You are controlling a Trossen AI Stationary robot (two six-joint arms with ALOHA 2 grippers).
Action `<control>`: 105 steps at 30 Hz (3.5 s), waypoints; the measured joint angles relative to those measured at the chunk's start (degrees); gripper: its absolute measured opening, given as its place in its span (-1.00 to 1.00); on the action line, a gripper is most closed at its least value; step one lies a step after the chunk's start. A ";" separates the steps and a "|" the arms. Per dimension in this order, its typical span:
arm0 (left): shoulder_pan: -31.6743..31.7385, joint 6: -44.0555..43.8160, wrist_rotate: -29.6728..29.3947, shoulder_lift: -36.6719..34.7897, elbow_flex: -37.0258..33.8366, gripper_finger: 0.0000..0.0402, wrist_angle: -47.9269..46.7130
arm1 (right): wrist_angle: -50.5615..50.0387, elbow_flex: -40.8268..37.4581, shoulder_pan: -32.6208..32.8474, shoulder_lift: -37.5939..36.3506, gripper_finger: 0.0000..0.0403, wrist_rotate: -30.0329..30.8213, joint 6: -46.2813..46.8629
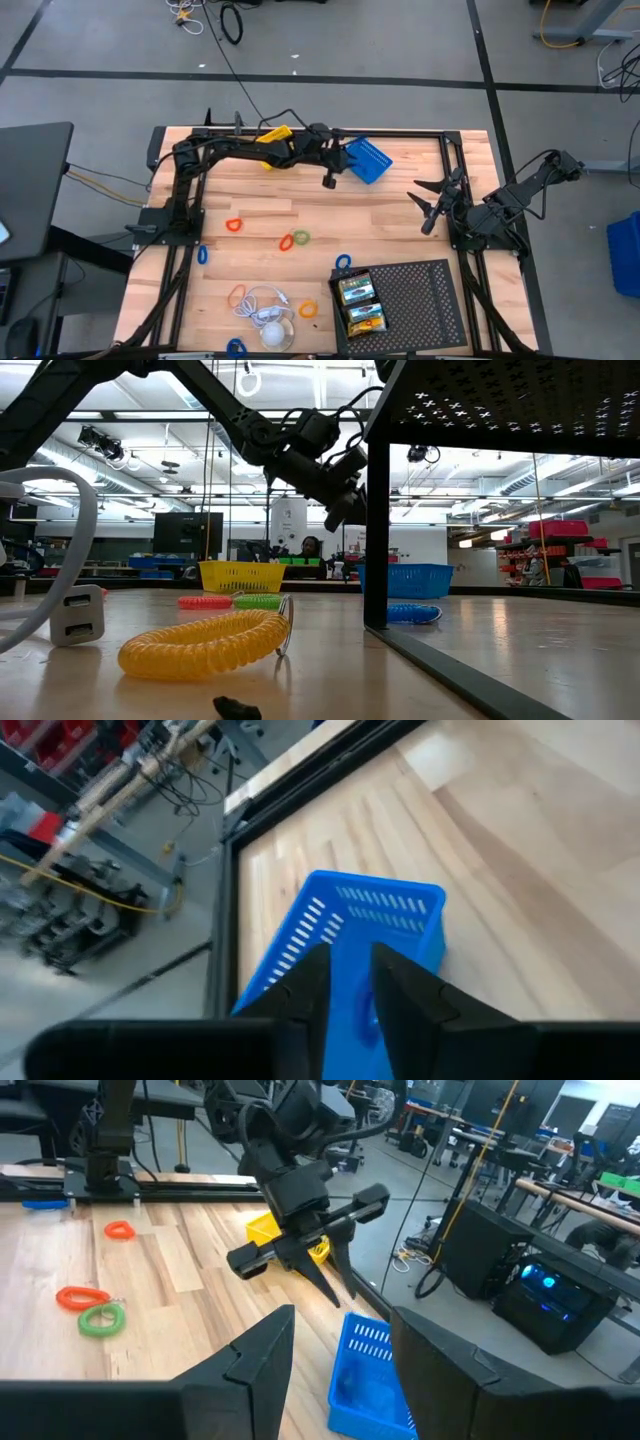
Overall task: Pick & Place Office Desk Supplies
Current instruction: Put the violet spring keychain into the blue basket, then put the green spring keychain into the blue basket
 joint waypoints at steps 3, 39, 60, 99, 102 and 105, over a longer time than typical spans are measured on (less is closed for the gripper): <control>0.19 -2.02 1.79 0.00 0.00 -0.49 -0.30 | 0.00 0.00 0.00 0.00 -0.13 0.00 -0.02; -14.78 -32.40 2.80 -8.50 -0.22 -0.14 -57.52 | -1.24 0.00 -0.02 0.02 -0.12 -4.88 0.66; -17.42 -32.01 -2.66 0.70 -0.11 -0.20 -52.97 | -1.39 0.00 -0.02 0.06 -0.12 -8.00 0.50; -9.89 -27.27 -17.90 -19.39 -0.17 -0.95 -19.26 | 17.30 0.00 -30.13 2.24 -0.12 -41.28 -13.15; -7.31 -27.55 -14.93 -19.28 -0.20 -0.95 -15.40 | 20.09 0.00 -38.37 3.28 -0.12 -50.00 -13.98; -5.11 -28.32 -10.85 -18.73 -0.17 -0.95 -9.94 | 23.85 0.00 -46.89 5.98 -0.12 -60.53 -13.09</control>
